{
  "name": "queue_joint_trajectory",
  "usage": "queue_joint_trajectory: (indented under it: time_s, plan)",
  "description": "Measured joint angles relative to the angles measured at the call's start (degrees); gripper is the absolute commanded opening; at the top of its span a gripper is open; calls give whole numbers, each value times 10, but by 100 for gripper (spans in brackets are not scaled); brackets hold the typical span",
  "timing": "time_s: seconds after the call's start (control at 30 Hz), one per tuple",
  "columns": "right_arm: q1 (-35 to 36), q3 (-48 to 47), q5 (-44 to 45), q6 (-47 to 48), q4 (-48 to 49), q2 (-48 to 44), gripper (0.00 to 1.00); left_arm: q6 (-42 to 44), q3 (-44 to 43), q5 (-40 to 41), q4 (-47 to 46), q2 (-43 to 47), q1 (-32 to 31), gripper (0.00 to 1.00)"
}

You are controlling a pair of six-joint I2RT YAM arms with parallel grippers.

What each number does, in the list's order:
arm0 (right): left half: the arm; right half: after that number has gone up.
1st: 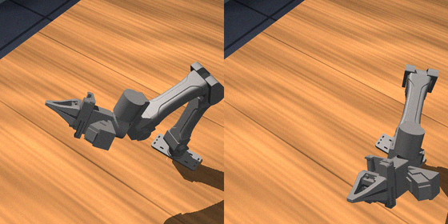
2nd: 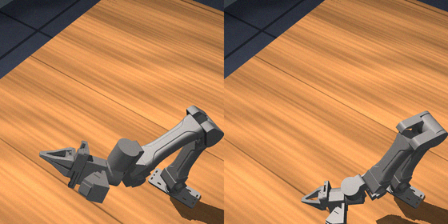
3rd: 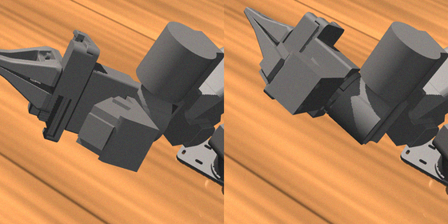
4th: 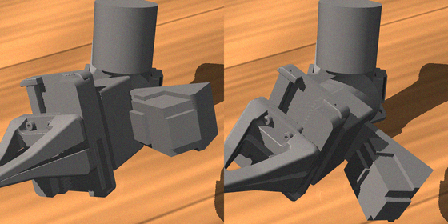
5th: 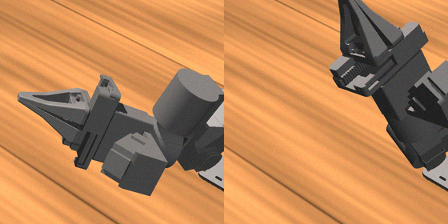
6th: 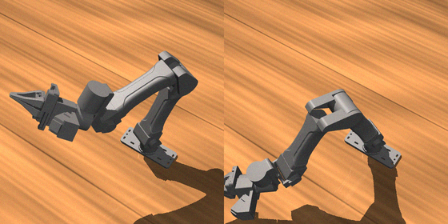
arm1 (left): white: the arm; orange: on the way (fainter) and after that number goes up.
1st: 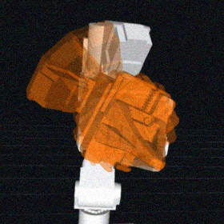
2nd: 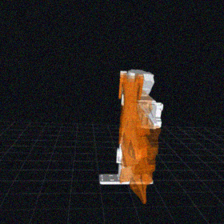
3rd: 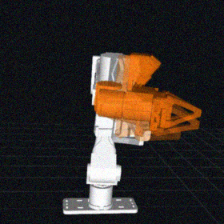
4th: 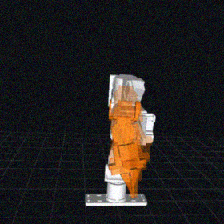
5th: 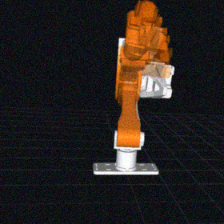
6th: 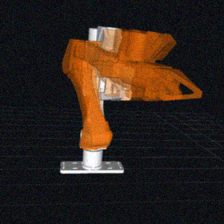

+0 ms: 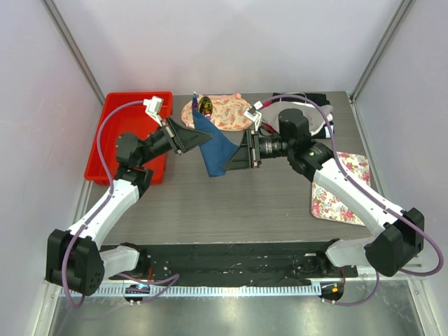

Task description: Place the utensils on the paper napkin and roll it up

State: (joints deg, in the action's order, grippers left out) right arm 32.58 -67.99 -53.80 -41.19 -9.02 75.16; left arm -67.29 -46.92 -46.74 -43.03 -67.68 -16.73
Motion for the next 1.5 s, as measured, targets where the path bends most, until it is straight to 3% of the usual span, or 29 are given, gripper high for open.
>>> queue_joint_trajectory:
  time_s: [0.13, 0.67, 0.8, 0.9, 1.17, 1.27, 1.5]
  plan:
    - [0, 2, -2, 22, 6, 1, 1, -7, 0, 2, 1, 0, 0, 0]
    - [0, 29, 15, 192, 19, 1, 2, -43, 0, 2, 9, 0, -1, 0]
    - [0, 33, 16, 202, 31, 1, 23, -43, -3, 2, 11, 0, -1, 0]
    - [0, 33, 21, 213, 22, 2, 33, -46, -13, 2, 10, -1, 0, 0]
    - [-34, 10, 63, 249, -105, 1, 61, -43, -21, 3, 0, -1, 0, 0]
    - [-53, -25, 86, 268, -165, -11, 65, -41, -21, 3, 0, -1, 0, 0]
    - [-61, -112, 115, 303, -238, -85, 65, -30, -21, 4, 0, -7, 7, 0]
